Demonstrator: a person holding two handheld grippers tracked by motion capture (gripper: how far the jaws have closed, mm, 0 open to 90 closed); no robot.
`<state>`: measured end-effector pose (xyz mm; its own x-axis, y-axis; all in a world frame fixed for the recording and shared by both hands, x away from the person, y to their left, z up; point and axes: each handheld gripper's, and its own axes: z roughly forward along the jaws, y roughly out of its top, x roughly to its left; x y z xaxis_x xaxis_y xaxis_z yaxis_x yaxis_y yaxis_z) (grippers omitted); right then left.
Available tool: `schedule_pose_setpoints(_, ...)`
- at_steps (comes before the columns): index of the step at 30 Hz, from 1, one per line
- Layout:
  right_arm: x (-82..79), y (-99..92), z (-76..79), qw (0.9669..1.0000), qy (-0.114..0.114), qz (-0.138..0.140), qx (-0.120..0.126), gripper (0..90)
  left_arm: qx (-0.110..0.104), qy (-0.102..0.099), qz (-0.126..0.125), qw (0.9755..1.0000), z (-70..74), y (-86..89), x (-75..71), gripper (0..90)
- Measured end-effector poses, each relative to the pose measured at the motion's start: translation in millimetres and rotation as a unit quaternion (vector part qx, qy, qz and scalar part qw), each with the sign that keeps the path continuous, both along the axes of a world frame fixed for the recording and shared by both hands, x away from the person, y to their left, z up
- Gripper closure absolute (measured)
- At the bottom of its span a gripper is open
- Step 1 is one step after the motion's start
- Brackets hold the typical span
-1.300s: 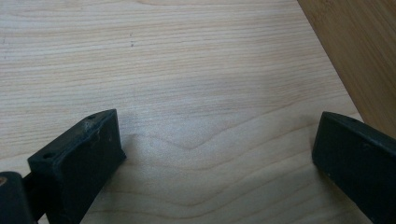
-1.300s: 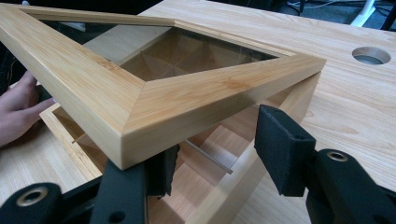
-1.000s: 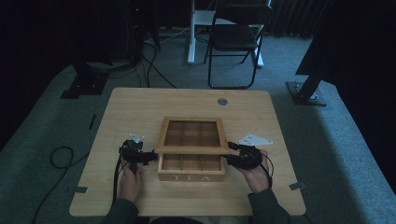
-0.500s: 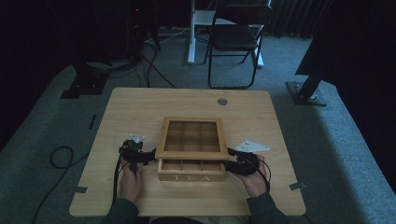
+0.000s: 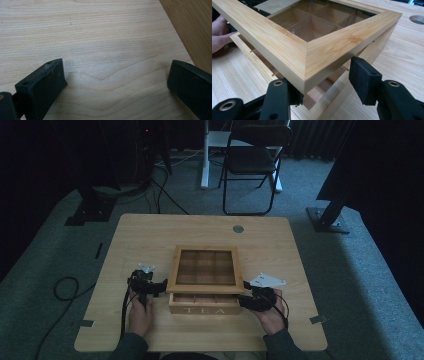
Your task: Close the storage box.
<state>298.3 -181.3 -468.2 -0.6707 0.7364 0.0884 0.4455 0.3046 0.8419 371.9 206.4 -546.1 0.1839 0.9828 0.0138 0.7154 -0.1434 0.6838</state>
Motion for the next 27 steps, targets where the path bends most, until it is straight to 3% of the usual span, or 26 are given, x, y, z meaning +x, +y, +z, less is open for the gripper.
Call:
schedule_pose_setpoints(23, -7.6, -2.1, -16.5, 0.9997, 0.019, 0.002, -0.015, 48.1, 0.0, 0.0, 0.0, 1.0, 0.0, -0.1, 0.0, 1.6)
schedule_pose_setpoints(27, -8.3, -1.4, -18.5, 0.9994, 0.017, 0.003, -0.03, 47.7, -0.001, -0.001, 0.001, 1.0, -0.1, -0.2, 0.0, 1.6)
